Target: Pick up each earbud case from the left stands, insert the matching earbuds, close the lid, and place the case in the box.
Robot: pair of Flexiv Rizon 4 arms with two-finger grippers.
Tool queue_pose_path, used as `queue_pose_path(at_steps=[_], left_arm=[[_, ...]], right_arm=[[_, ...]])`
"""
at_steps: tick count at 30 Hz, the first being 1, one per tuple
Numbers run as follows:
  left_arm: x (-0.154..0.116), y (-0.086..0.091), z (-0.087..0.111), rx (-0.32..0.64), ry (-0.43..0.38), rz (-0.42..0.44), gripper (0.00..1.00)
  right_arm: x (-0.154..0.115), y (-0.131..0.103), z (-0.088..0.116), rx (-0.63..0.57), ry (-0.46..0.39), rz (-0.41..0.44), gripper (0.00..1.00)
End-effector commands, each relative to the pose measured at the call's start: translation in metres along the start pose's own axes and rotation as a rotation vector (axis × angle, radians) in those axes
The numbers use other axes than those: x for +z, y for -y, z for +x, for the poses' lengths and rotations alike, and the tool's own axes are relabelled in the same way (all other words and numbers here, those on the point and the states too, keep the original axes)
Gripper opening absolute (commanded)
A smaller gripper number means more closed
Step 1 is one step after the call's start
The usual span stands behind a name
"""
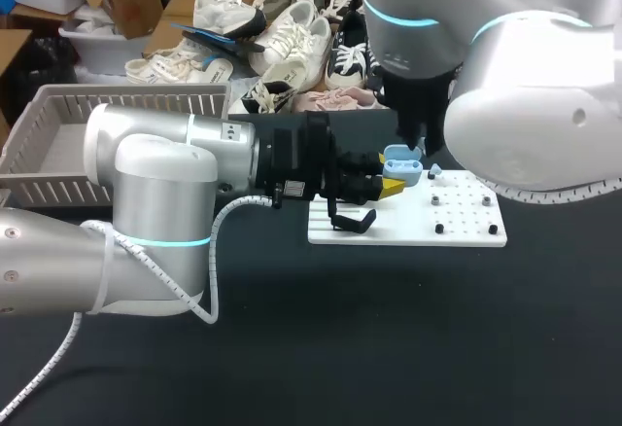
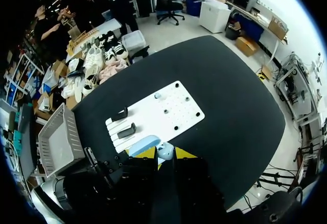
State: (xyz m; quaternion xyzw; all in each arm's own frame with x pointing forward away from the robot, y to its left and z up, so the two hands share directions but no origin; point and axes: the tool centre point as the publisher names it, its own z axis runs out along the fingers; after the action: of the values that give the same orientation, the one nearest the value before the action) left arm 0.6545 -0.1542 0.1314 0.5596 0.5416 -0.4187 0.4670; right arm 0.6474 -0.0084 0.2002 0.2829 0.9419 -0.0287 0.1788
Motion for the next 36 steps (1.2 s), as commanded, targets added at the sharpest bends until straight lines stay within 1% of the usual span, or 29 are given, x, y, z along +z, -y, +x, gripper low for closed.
queue_pose_path(at_steps=[1, 17, 36], left_arm=[[0.001, 0.001, 0.0, 0.001, 0.001, -0.008, 0.0], [0.001, 0.001, 0.0, 0.001, 0.001, -0.008, 0.0], [0.001, 0.001, 0.0, 0.001, 0.001, -0.008, 0.0]], right_arm=[[-0.001, -0.002, 0.002, 0.0, -0.007, 0.009, 0.0], [0.001, -0.006, 0.013, -0.03, -0.021, 0.013, 0.0], [0.009, -0.009, 0.016, -0.042, -0.035, 0.028, 0.0]])
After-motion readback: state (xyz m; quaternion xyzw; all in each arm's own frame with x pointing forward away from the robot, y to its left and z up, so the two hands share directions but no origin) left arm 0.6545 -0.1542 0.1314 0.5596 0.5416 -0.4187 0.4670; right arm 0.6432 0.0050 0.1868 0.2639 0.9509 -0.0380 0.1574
